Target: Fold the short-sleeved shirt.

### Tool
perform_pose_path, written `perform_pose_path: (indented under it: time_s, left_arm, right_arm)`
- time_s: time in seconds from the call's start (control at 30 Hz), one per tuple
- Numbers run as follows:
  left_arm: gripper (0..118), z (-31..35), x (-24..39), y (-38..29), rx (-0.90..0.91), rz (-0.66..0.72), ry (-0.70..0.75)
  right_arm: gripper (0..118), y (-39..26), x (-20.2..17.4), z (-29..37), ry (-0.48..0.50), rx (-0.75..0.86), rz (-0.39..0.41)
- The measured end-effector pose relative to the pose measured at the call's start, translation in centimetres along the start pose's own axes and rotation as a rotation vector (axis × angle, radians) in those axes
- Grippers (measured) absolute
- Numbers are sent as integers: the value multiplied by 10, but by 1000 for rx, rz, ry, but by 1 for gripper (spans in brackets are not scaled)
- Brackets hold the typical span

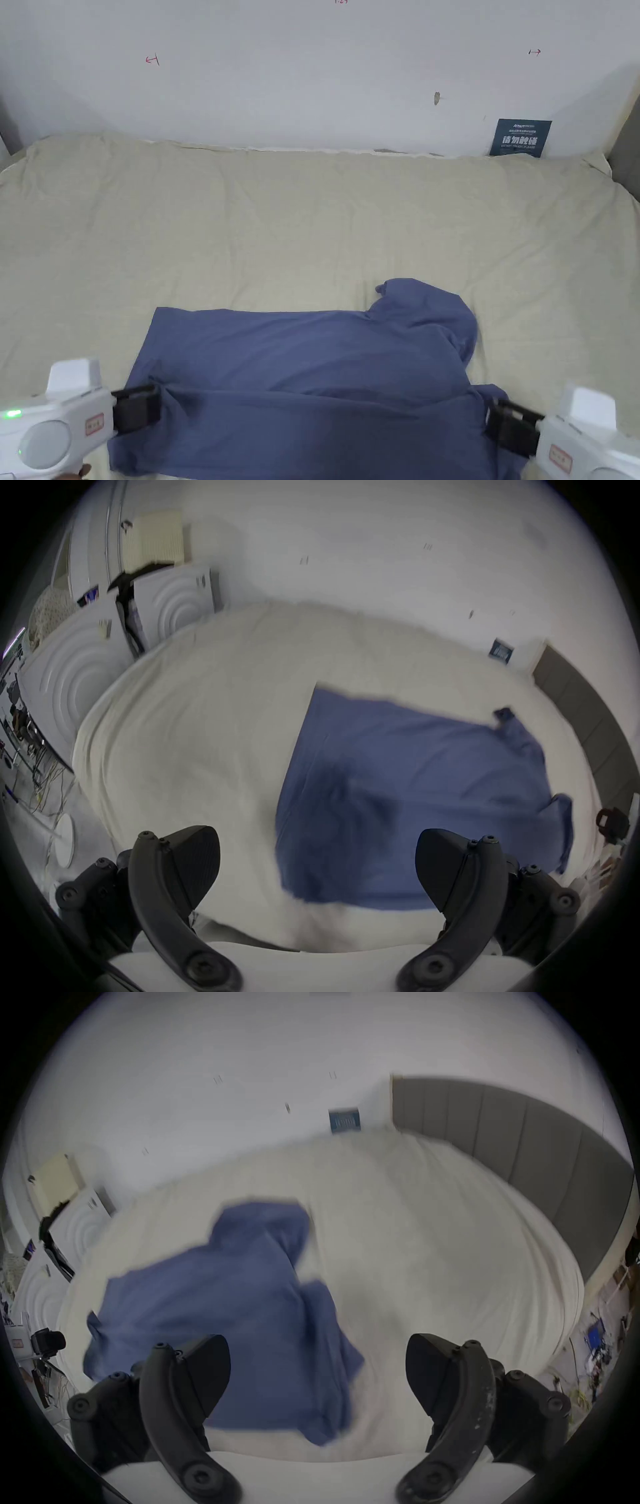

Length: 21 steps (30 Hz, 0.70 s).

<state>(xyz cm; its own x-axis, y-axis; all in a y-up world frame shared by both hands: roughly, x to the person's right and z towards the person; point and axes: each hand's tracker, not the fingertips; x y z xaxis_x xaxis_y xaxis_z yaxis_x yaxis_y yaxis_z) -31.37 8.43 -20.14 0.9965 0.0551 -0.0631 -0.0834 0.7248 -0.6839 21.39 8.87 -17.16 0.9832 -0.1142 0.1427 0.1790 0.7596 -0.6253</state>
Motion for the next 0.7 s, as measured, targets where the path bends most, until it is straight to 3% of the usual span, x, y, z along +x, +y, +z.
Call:
perform_pose_path:
  time_s: [0.23, 0.3, 0.37, 0.43, 0.47, 0.5, 0.7]
  left_arm:
    - [114, 65, 46, 55, 428, -10, -48]
    - [111, 73, 58, 62, 518, -22, -57]
    - [95, 77, 69, 66, 563, -45, -51]
    - [49, 79, 77, 66, 590, -53, -48]
    - [19, 78, 80, 66, 592, -55, -49]
    - [1, 77, 83, 66, 593, -59, -55]
    - [0, 64, 86, 71, 544, -81, -72]
  right_arm:
    - [105, 60, -50, 58, 37, 326, 118]
    - [97, 66, -63, 66, 34, 405, 151]
    - [85, 69, -75, 74, 12, 461, 180]
    - [58, 67, -82, 77, 1, 494, 196]
    - [37, 66, -84, 78, -8, 507, 202]
    - [2, 66, -87, 79, -10, 515, 209]
    - [1, 70, -89, 70, -16, 519, 219]
